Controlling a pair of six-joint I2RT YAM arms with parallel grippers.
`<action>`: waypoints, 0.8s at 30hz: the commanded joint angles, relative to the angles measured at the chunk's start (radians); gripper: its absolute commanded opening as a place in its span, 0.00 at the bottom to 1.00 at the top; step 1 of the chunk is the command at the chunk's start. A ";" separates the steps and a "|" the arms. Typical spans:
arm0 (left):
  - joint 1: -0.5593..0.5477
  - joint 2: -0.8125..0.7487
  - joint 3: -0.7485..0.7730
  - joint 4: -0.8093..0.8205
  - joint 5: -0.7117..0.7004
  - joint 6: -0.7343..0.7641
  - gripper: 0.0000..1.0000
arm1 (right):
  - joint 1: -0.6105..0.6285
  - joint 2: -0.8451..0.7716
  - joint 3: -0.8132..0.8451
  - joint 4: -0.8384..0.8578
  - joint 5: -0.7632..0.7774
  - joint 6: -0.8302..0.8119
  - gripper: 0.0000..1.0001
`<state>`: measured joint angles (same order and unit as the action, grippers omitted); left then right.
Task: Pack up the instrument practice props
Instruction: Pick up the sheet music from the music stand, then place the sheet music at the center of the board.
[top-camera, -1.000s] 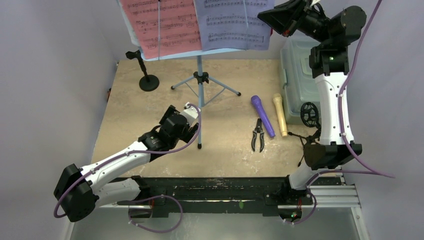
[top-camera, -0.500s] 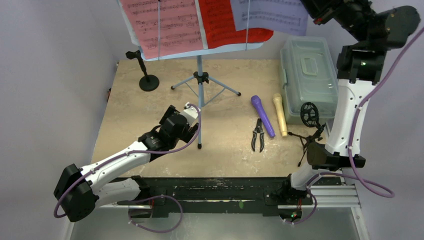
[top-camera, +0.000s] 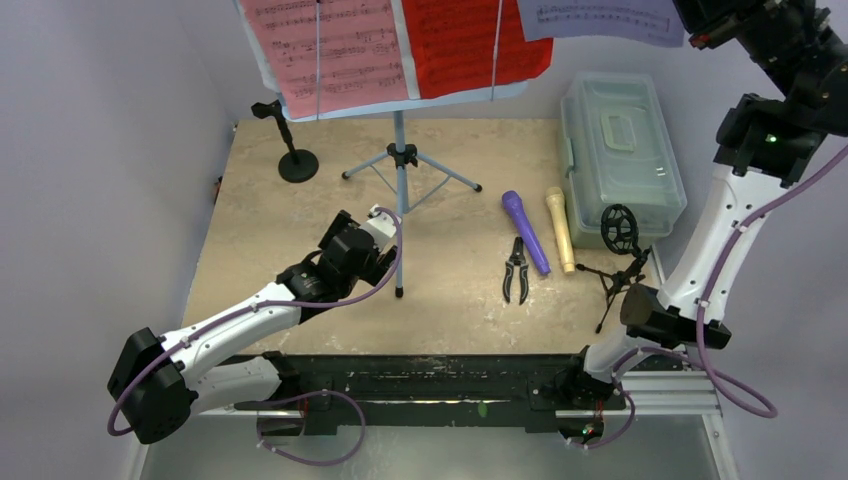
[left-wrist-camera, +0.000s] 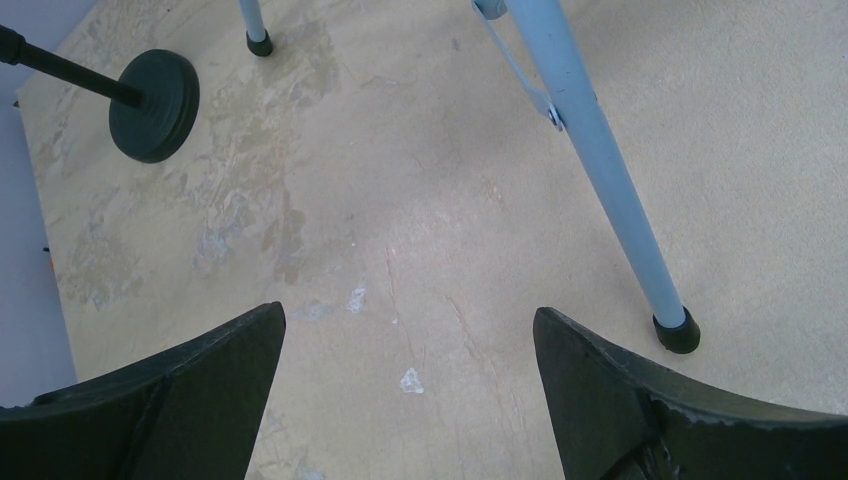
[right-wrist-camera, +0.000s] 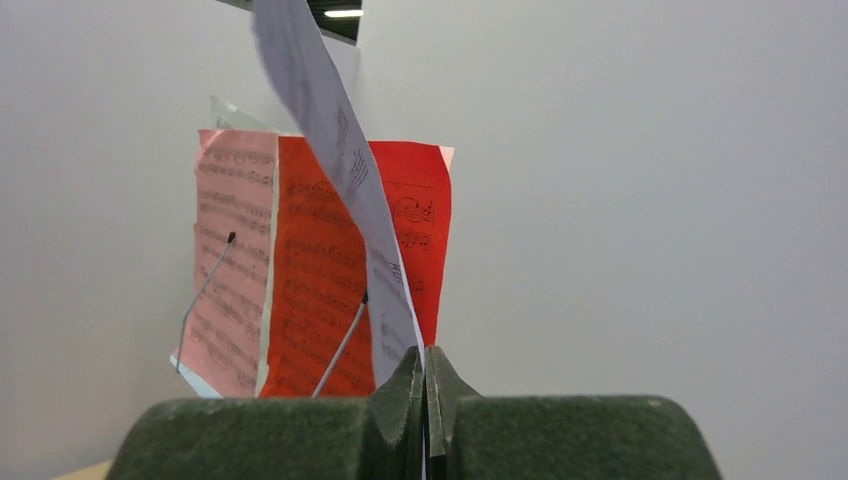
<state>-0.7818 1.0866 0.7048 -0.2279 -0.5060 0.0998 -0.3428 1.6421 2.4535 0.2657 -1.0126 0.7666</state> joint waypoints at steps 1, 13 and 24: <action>0.001 -0.014 -0.005 0.005 -0.010 0.020 0.95 | -0.077 -0.032 0.036 0.134 -0.020 0.129 0.00; 0.001 -0.050 0.001 -0.001 0.026 0.008 0.96 | -0.191 -0.091 -0.132 0.423 -0.123 0.402 0.00; 0.001 -0.273 -0.050 0.106 0.466 0.055 0.96 | -0.223 -0.266 -0.484 0.945 -0.422 0.752 0.00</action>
<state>-0.7811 0.9089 0.6891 -0.2211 -0.2874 0.1169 -0.5598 1.4601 2.0865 0.8642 -1.2793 1.2896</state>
